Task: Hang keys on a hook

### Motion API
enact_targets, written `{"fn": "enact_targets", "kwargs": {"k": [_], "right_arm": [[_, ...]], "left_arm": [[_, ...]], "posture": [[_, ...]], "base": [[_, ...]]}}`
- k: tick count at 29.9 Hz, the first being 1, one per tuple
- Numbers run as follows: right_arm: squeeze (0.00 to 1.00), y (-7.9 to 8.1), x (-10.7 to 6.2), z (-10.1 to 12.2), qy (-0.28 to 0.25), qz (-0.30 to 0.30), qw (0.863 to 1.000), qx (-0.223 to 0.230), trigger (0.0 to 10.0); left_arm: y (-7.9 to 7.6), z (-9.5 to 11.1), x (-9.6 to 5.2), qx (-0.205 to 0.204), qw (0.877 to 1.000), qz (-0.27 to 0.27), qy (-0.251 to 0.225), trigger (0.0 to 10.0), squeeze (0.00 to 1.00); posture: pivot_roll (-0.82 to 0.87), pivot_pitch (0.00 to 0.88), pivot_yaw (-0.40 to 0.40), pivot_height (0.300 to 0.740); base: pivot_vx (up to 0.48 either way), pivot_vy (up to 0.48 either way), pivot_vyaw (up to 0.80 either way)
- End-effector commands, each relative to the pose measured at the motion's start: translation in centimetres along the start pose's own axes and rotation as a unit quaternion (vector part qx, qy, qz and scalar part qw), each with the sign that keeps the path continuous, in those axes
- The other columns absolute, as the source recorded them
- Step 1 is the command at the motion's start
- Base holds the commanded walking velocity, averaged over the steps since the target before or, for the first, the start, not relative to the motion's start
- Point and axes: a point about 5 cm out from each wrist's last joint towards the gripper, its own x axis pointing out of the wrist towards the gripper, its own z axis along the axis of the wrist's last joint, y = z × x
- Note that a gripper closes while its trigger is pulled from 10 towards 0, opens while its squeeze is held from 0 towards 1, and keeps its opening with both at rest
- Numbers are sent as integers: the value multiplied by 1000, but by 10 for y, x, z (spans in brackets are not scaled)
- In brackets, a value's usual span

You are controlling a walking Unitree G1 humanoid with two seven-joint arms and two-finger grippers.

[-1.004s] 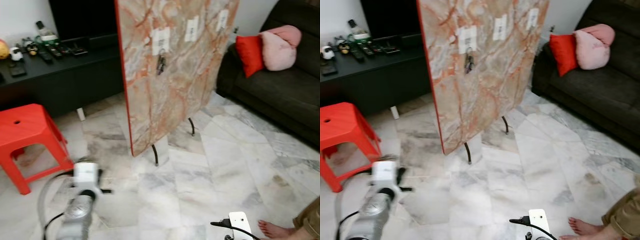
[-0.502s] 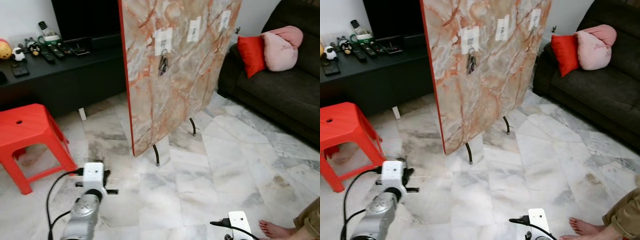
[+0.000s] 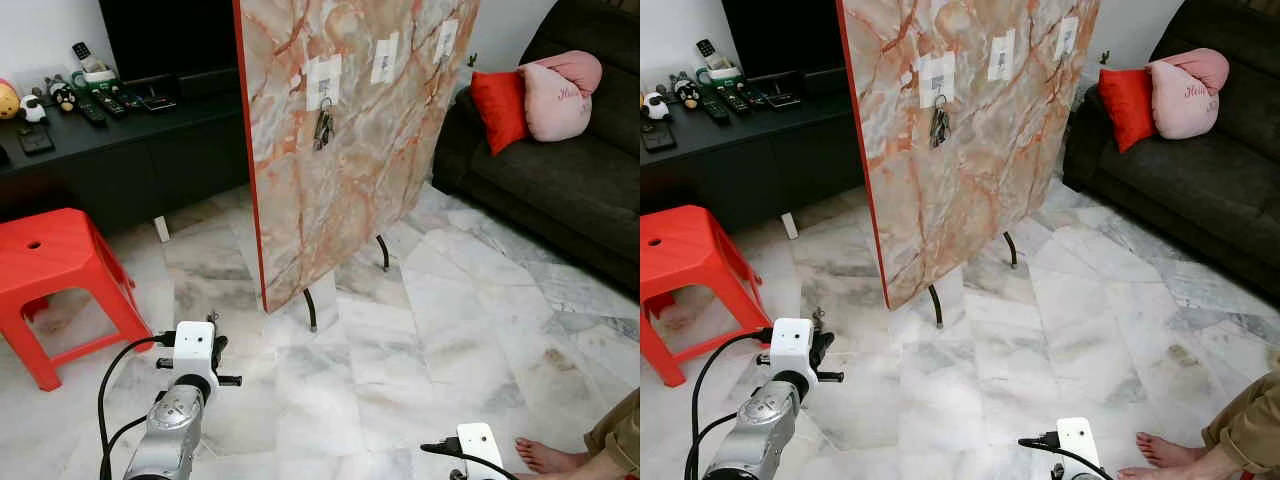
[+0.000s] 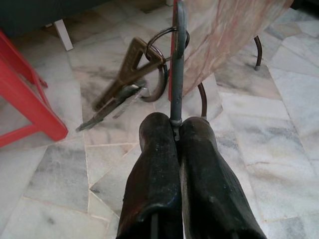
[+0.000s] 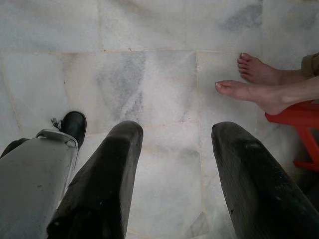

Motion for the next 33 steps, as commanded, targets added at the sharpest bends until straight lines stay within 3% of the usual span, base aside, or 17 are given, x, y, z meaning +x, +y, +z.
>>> {"fn": "enact_targets", "kwargs": {"k": [1,29,33], "right_arm": [[0,-3,0,4,-7,-5,1000,5,10000],[0,-1,0,6,-13,1,1000,4,10000],[0,0,0,6,-14,5,1000,-15,10000]], "left_arm": [[-5,9,1,1,1000,-6,-23,10000,0],[-3,10,0,5,1000,7,-27,10000,0],[-3,10,0,6,1000,8,-27,10000,0]], "posture": [[68,22,-152,740],[69,24,-153,740],[68,24,-152,740]], "base": [[0,0,0],[0,0,0],[0,-250,0]]}}
